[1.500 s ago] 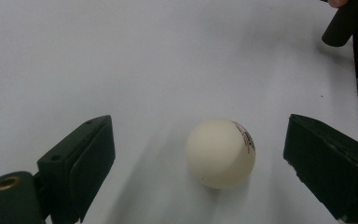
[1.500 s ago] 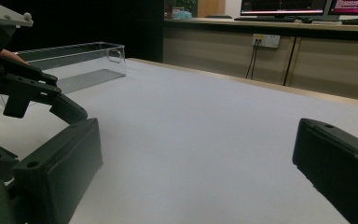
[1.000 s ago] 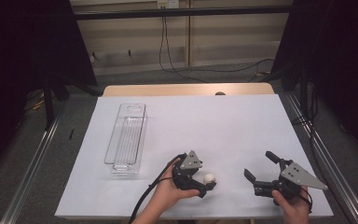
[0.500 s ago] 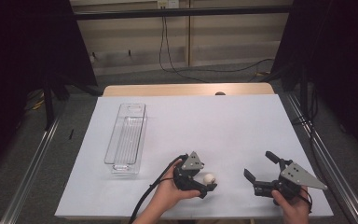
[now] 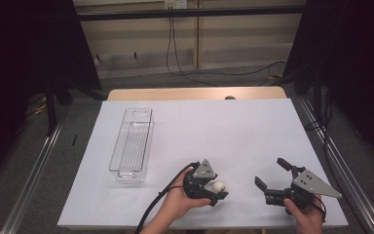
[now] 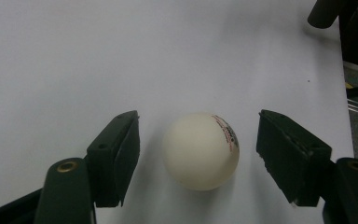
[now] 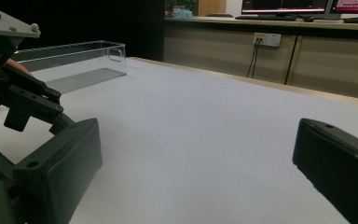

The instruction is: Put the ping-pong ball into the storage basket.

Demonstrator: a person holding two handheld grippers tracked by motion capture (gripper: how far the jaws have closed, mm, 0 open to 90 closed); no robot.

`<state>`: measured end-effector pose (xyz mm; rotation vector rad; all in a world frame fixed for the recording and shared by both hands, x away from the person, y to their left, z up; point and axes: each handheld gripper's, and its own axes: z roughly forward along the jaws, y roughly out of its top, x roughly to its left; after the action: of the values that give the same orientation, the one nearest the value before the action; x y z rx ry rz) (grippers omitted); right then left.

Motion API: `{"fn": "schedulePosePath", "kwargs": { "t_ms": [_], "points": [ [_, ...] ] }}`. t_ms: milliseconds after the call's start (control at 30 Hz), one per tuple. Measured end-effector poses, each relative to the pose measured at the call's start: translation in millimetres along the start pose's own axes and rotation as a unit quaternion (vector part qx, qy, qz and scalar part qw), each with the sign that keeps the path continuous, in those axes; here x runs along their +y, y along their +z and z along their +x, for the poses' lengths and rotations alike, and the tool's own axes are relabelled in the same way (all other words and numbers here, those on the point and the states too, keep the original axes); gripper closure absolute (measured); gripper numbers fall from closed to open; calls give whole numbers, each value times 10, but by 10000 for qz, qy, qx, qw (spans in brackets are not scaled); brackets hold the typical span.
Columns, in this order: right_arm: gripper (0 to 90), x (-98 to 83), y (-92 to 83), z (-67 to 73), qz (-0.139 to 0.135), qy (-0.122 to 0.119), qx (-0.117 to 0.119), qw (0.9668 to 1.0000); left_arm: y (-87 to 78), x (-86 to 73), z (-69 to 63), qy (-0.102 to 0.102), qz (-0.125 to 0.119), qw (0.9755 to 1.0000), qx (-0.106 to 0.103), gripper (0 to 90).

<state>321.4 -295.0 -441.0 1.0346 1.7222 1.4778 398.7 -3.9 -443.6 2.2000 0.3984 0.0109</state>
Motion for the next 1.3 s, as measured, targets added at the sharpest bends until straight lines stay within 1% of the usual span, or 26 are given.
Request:
{"fn": "schedulePosePath", "kwargs": {
  "t_ms": [100, 167, 267, 300, 333, 467, 500, 533, 600, 733, 767, 867, 1000, 1033, 1100, 1167, 1200, 1267, 1300],
  "points": [
    [8, -1, -1, -1, 8, -16, 9, 10000, 5, -5, 2, 33, 56, 10000, -33, 339],
    [8, -1, -2, -1, 13, -11, 14, 10000, 9, -7, 0, -7, 74, 10000, -30, 353],
    [8, 1, -1, -1, -6, -8, -7, 10000, 18, -9, 8, 11, 113, 9999, -41, 368],
    [8, 2, -4, -1, 0, -9, -19, 10000, 36, -16, 7, 0, 61, 10000, -53, 372],
    [8, 3, -6, -2, -5, -13, -25, 10000, 35, -14, 7, 1, 137, 9999, -61, 379],
    [8, 3, -9, -4, -6, 21, -44, 10000, 63, -19, 19, 14, 122, 9999, -100, 404],
    [8, 3, -8, -6, -12, 11, -44, 10000, 71, -23, 14, -39, 80, 9999, -113, 409],
    [8, 3, -8, -6, -11, 10, -44, 10000, 67, -19, 17, 1, 146, 9998, -104, 413],
    [8, 2, -9, -6, -2, 18, -38, 10000, 69, -22, 11, 5, 177, 9998, -95, 424],
    [8, 2, -7, -7, 3, 8, -38, 10000, 82, -25, 9, -30, 153, 9998, -79, 459],
    [8, 1, -6, -6, 5, 9, -31, 10000, 77, -23, 13, -16, 200, 9998, -62, 473],
    [8, 1, -7, -6, 9, -5, -23, 10000, 77, -23, 13, -24, 198, 9998, -77, 508],
    [8, 2, -8, -8, -5, 10, -36, 10000, 75, -25, 12, -85, 187, 9998, -82, 511],
    [8, 2, -8, -7, -3, 9, -37, 10000, 67, -23, 14, -85, 228, 9997, -78, 511],
    [7, 3, -9, -6, -6, 7, -43, 10000, 66, -27, 10, -147, 170, 9997, -83, 511],
    [7, 3, -10, -3, 3, -4, -23, 10000, 40, -16, 13, -169, 227, 9996, -93, 511],
    [7, 3, -9, -4, 2, -7, -22, 10000, 43, -18, 15, -179, 141, 9997, -106, 512],
    [7, 1, -8, -4, 6, -1, -24, 10000, 16, -9, 15, -218, 223, 9995, -112, 512],
    [7, 1, -7, -4, 7, 2, -19, 10000, 11, -10, 16, -244, 195, 9994, -131, 511]
  ]
}}
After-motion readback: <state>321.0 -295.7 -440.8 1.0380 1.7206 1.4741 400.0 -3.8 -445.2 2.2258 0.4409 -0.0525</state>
